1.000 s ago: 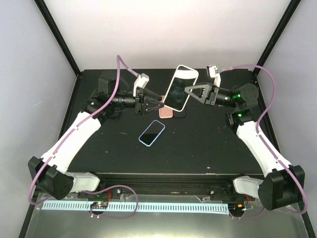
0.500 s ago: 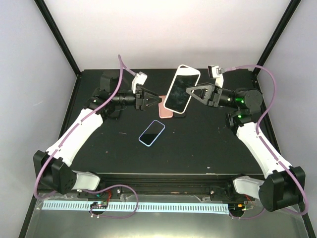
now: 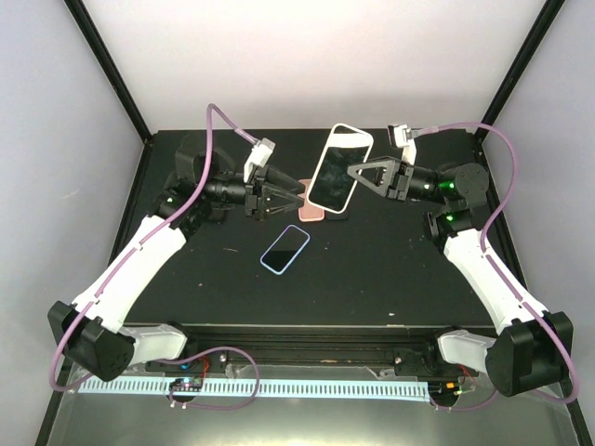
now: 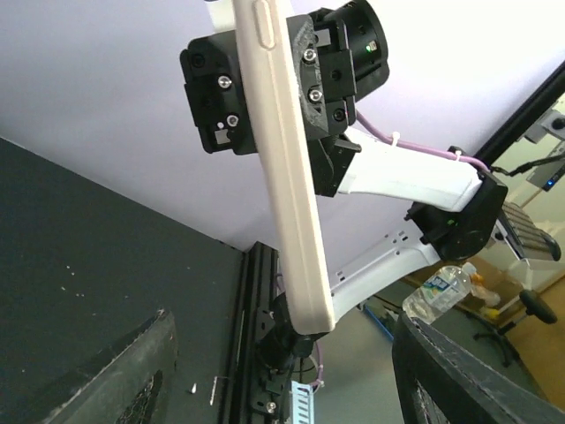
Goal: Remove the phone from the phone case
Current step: Remove the phone case from the phone.
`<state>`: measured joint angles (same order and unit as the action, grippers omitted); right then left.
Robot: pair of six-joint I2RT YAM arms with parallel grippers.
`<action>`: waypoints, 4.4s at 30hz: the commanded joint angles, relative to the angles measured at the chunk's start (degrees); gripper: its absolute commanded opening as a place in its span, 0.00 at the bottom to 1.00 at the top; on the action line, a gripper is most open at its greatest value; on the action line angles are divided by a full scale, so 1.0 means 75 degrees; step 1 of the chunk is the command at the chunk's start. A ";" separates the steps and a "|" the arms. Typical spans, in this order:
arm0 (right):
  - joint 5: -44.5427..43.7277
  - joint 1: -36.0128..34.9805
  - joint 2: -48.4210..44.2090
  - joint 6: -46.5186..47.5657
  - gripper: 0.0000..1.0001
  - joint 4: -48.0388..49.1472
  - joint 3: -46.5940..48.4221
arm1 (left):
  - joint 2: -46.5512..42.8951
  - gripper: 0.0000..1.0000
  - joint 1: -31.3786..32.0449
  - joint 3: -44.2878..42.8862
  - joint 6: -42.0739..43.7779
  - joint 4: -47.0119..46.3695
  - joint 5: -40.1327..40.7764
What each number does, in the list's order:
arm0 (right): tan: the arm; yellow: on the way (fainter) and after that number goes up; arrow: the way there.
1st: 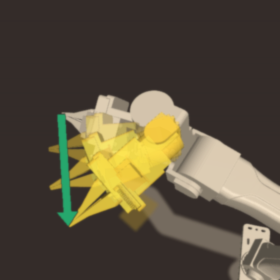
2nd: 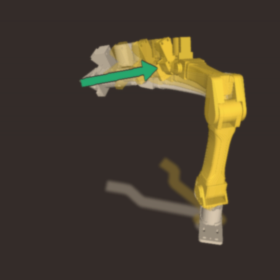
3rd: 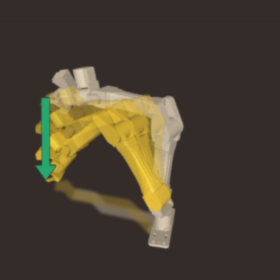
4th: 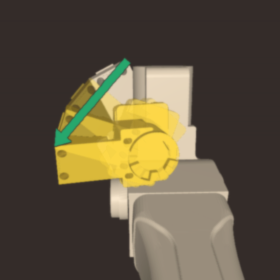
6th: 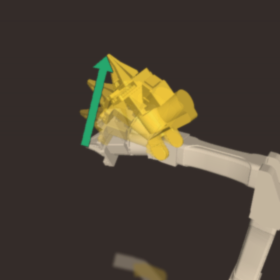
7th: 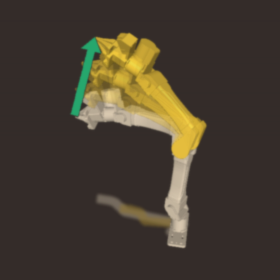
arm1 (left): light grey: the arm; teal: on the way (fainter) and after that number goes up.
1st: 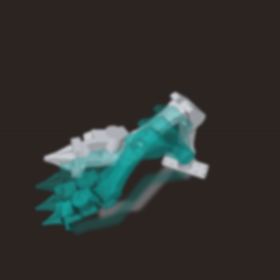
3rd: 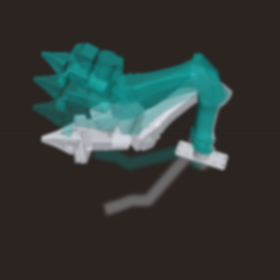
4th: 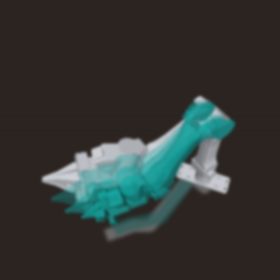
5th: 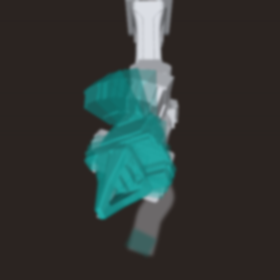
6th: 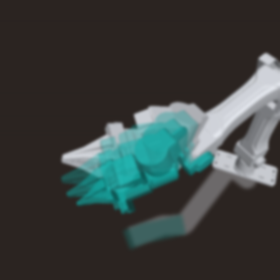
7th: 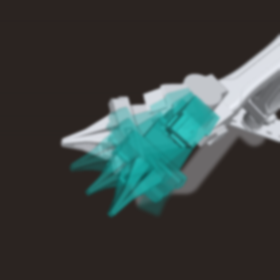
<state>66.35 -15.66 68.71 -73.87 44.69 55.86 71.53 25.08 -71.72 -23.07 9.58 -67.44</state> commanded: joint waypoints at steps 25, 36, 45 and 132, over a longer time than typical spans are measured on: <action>-0.0217 -0.0059 -0.0230 0.0326 0.01 0.0007 0.0029 | 0.0173 0.67 0.0219 0.0261 -0.0567 -0.0738 -0.0081; -0.0215 -0.0056 -0.0248 0.0270 0.01 0.0063 -0.0003 | 0.0441 0.64 0.0303 0.0068 -0.0138 -0.0233 0.0361; -0.0247 -0.0061 -0.0296 -0.0314 0.01 0.0773 -0.0087 | 0.0454 0.54 -0.0237 0.0598 -0.0476 -0.0411 0.0889; -0.0478 -0.0420 -0.0188 -0.0556 0.01 0.1055 -0.0193 | -0.0940 0.71 0.0016 0.0660 -0.0538 -0.0481 0.0688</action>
<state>65.06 -18.96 68.40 -78.30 49.87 53.60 64.14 24.80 -63.81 -28.05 6.15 -63.05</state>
